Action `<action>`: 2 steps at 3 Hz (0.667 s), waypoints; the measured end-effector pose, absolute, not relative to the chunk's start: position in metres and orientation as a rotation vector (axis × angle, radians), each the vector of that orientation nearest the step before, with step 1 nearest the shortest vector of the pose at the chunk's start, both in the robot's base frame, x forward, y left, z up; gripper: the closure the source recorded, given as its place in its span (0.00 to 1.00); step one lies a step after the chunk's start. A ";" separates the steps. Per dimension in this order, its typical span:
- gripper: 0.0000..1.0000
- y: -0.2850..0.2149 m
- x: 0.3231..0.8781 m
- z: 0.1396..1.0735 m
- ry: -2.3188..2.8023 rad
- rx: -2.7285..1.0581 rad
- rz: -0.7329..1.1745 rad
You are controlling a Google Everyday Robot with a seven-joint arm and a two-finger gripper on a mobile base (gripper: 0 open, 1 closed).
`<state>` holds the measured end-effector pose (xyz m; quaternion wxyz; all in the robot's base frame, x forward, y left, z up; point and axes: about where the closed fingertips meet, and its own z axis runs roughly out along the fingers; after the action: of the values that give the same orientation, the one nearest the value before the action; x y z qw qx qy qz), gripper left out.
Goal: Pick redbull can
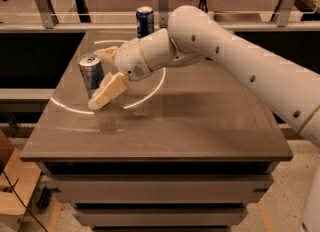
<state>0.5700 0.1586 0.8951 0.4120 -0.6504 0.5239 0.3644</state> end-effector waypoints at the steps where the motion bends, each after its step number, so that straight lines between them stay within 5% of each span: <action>1: 0.26 0.177 0.571 0.896 1.280 -1.652 0.957; 2: 0.49 0.180 0.573 0.902 1.259 -1.639 0.974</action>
Offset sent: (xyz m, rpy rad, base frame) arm 0.0086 0.0196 0.0143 0.0740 0.0056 0.0481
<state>0.5728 0.1798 0.9016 0.4154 -0.6526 0.5010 0.3880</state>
